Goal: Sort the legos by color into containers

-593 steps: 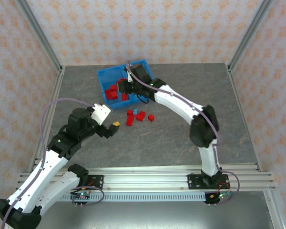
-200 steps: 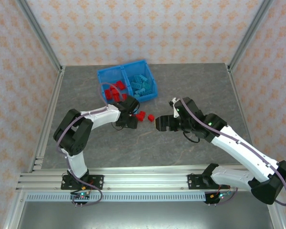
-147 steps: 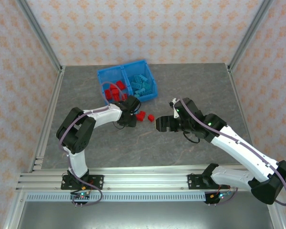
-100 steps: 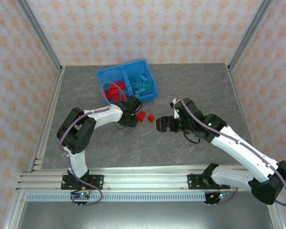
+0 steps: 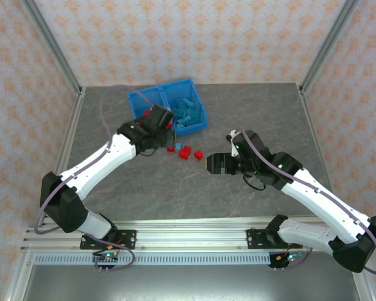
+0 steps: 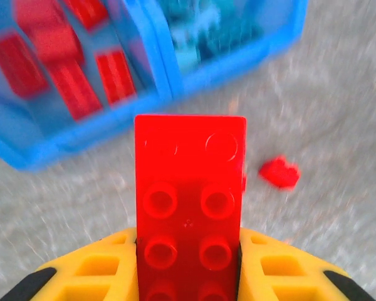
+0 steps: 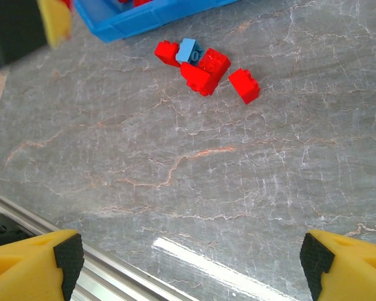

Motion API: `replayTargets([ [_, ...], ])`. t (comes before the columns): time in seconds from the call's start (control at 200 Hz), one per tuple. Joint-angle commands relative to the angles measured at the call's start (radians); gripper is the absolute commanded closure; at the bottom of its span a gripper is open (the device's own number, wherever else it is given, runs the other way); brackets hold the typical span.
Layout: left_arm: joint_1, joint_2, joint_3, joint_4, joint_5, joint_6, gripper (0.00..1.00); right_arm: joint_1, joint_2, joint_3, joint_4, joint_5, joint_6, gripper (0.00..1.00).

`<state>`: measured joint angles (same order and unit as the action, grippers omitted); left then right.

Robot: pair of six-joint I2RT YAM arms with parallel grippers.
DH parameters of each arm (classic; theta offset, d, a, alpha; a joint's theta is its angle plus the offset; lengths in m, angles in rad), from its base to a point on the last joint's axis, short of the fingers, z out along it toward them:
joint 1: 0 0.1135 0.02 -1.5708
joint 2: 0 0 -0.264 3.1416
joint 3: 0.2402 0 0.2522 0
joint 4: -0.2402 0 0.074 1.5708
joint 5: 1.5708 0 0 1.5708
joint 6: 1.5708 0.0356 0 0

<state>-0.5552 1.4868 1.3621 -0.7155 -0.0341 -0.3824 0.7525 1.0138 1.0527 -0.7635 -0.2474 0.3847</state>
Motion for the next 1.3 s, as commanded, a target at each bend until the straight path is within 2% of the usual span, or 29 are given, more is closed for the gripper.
replayTargets([
  [0.0, 0.076, 0.047, 0.073, -0.069, -0.083, 0.016, 0.72, 0.007, -0.02, 0.012, 0.003, 0.02, 0.02, 0.09],
  [0.19, 0.196, 0.212, 0.207, -0.029, -0.047, -0.03, 0.72, 0.007, -0.029, 0.013, 0.002, 0.037, 0.045, 0.09],
  [0.425, 0.26, 0.472, 0.424, -0.092, -0.101, -0.069, 0.71, 0.007, -0.076, -0.014, 0.007, 0.048, 0.089, 0.09],
  [0.546, 0.277, 0.541, 0.5, -0.109, -0.094, -0.081, 0.64, 0.007, -0.094, -0.022, -0.006, 0.05, 0.099, 0.09],
  [0.701, 0.284, 0.562, 0.572, -0.156, -0.055, -0.063, 0.45, 0.007, -0.093, -0.015, -0.011, 0.047, 0.102, 0.09],
  [0.896, 0.279, 0.415, 0.469, -0.137, 0.003, -0.058, 0.34, 0.007, -0.089, -0.014, -0.001, 0.063, 0.1, 0.09],
  [1.041, 0.218, 0.236, 0.315, -0.078, 0.135, -0.102, 0.25, 0.007, -0.087, -0.02, 0.011, 0.085, 0.094, 0.09],
  [1.181, 0.044, 0.142, 0.195, -0.063, 0.045, -0.068, 0.2, 0.007, -0.089, -0.019, 0.019, 0.112, 0.092, 0.09],
  [1.291, -0.044, 0.176, 0.148, -0.057, 0.09, -0.074, 0.18, 0.007, -0.09, -0.016, 0.013, 0.126, 0.089, 0.09],
])
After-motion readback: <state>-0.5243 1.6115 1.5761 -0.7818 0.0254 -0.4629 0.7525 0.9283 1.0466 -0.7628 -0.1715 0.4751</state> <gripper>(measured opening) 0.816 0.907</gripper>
